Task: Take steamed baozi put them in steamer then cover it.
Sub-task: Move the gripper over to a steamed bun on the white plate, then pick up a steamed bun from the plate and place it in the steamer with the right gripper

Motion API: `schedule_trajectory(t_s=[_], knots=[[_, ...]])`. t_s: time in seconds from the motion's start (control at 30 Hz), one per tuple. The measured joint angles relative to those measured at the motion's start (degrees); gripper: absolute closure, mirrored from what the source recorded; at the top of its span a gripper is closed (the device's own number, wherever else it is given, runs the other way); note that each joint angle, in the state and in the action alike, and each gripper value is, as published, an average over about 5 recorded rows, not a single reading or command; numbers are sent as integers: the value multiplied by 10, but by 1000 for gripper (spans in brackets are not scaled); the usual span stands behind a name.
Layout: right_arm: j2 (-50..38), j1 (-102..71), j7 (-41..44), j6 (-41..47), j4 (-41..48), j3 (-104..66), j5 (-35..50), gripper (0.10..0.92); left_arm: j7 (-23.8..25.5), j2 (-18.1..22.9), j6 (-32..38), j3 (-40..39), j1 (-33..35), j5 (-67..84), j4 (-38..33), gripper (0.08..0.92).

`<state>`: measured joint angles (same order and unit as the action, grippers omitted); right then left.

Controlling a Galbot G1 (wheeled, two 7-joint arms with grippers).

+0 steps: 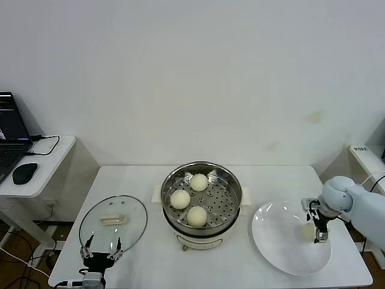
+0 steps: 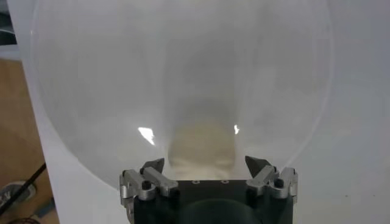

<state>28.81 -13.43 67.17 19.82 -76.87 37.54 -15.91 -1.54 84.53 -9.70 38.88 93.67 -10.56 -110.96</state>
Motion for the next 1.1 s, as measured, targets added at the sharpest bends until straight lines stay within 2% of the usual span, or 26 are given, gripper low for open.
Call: schedule_trajectory(t_s=[0.23,0.6,0.87,1.1], knots=[[1,-4,-2,1,4,-1,-2,214,0,0,0,0,-1,0,2,177],[0,-9,-7,3,5,-8,3,449,0,1,1,-2,-1,-1,3,177],[-16,15,2,14,-14,-7,28,465,0,0,1,-2,-4,-1,1,177],[-20,109,24,34,-43,29,84,465,0,-4,1,1,-10,-4,-5,177]])
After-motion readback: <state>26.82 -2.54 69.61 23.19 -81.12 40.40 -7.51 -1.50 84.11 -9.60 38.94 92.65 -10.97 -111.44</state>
